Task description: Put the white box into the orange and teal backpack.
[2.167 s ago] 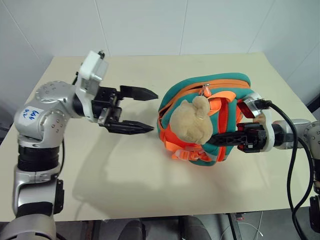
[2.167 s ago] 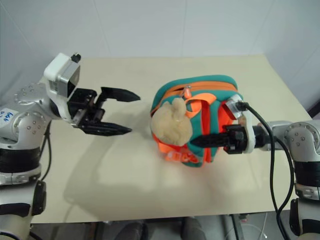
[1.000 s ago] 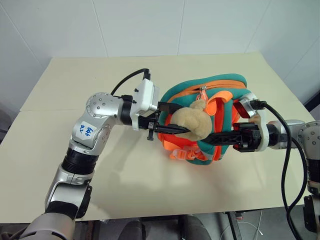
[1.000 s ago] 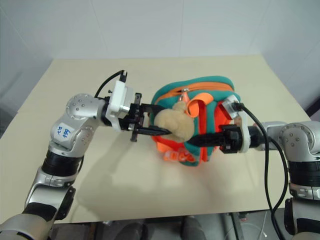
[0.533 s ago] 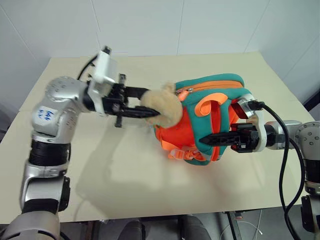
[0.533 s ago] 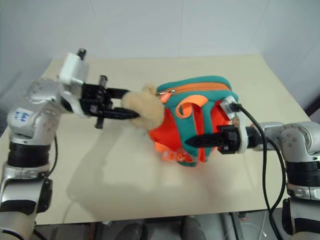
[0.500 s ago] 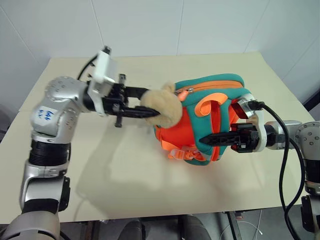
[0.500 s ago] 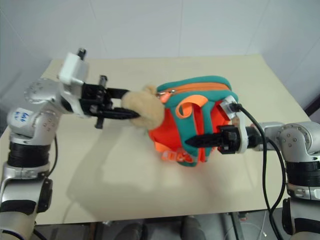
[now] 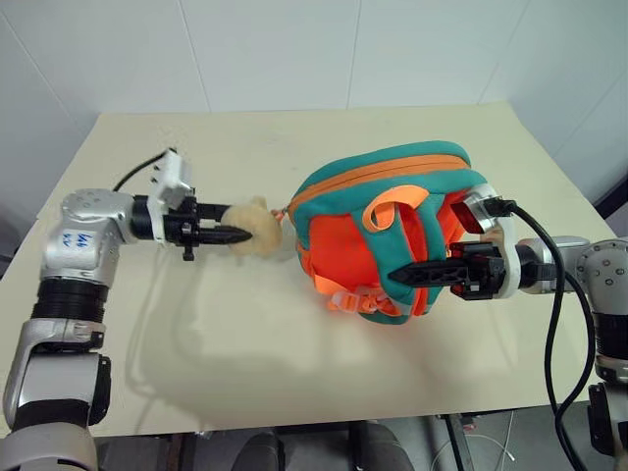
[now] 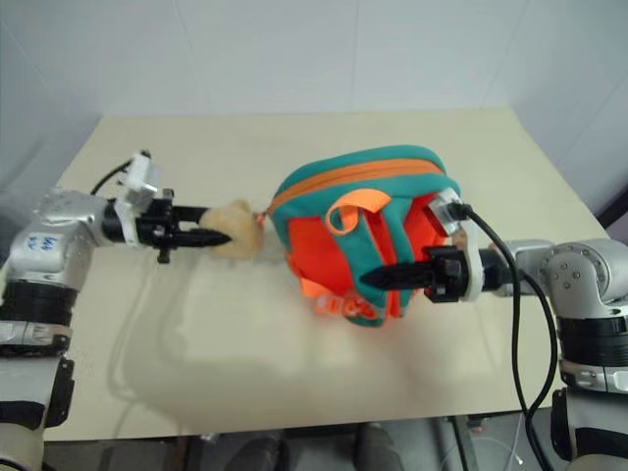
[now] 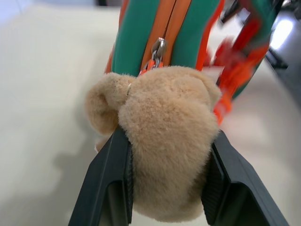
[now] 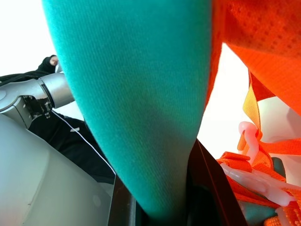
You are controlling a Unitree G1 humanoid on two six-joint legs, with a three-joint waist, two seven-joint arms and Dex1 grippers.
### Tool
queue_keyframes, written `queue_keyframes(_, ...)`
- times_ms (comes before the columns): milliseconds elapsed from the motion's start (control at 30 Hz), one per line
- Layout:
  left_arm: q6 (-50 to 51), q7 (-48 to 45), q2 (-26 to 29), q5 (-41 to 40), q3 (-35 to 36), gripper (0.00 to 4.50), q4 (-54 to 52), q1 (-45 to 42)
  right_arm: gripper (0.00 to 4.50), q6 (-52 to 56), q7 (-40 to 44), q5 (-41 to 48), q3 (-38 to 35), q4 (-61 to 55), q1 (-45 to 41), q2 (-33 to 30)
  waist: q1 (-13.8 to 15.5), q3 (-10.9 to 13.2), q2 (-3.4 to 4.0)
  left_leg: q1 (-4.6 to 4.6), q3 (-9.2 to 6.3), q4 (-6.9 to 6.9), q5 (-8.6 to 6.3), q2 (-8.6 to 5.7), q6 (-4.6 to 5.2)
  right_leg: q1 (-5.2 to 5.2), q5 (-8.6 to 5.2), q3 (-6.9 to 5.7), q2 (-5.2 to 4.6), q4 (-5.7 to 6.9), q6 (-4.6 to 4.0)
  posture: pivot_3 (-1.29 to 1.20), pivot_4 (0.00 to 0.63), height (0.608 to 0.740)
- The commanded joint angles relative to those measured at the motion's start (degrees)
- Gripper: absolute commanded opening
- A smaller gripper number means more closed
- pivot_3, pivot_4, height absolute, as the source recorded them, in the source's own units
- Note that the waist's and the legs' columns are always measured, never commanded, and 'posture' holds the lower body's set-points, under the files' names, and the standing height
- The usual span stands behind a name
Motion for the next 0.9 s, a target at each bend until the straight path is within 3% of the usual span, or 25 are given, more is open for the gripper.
queue_keyframes(33, -4.1, 2.9, -3.3, 4.6, -0.4, 1.42, 9.8, -0.7, 0.59, 0.9, -0.3, 1.4, -2.5, -0.6, -0.4, -1.3, 0.0, 0.0, -0.02, 0.00, 0.00, 0.01, -0.01, 0.00, 0.01, 0.01, 0.01, 0.00, -0.01, 0.00, 0.00, 0.00, 0.150, 0.740)
queue_keyframes(233, -9.8, 3.7, -10.7, 6.4, -0.4, 1.42, 14.4, 0.0, 0.59, 1.7, -0.8, 2.2, -2.6, -1.2, -0.7, -1.2, -0.1, -0.1, -0.10, -0.02, 0.02, 0.03, -0.03, -0.01, 0.05, 0.00, 0.02, -0.01, -0.02, 0.01, 0.01, 0.00, 0.150, 0.740)
queue_keyframes(400, -12.8, 3.1, -9.9, 6.6, 0.4, 1.42, 7.5, 4.1, 0.59, 1.0, -3.5, 2.8, -4.1, -1.2, -1.6, 0.5, 0.0, -0.1, -0.10, -0.03, 0.01, 0.01, -0.01, 0.00, 0.02, -0.03, 0.02, -0.01, -0.06, 0.01, 0.01, 0.00, 0.150, 0.740)
queue_keyframes(567, -5.7, 2.7, -4.0, 3.3, 2.9, 3.06, -9.5, 12.5, 2.29, -3.5, -4.3, 1.3, -5.7, -4.2, -0.4, -0.1, -0.2, -0.1, -0.10, -0.03, 0.01, -0.05, -0.01, 0.01, 0.01, -0.07, 0.02, 0.01, -0.08, -0.01, 0.01, 0.00, 0.150, 0.740)
queue_keyframes(700, 2.7, 4.6, 1.1, -1.6, 7.6, 4.33, -23.4, 19.8, 3.63, -13.2, 0.6, -4.8, -6.6, -7.1, 5.5, -6.4, 0.3, -0.1, -0.10, -0.12, 0.00, -0.12, -0.02, 0.02, 0.02, -0.14, 0.01, -0.03, -0.09, -0.07, -0.02, 0.00, 0.150, 0.740)
queue_keyframes(800, 8.2, 6.2, 3.5, -5.7, 11.5, 4.50, -31.2, 25.3, 4.48, -21.7, 3.3, -9.3, -8.6, -6.5, 9.3, -8.9, 0.5, -0.1, -0.10, -0.18, 0.00, -0.07, -0.09, -0.05, 0.13, -0.10, 0.04, -0.06, -0.20, -0.19, 0.04, 0.00, 0.150, 0.740)
queue_keyframes(900, 10.9, 7.1, 4.9, -8.0, 14.0, 4.50, -36.6, 30.4, 4.48, -27.9, 6.5, -12.7, -9.5, -5.4, 13.0, -11.0, 0.3, -0.1, -0.09, -0.15, 0.04, -0.06, -0.15, -0.06, 0.25, -0.04, 0.06, -0.03, -0.20, -0.23, 0.07, 0.00, 0.150, 0.740)
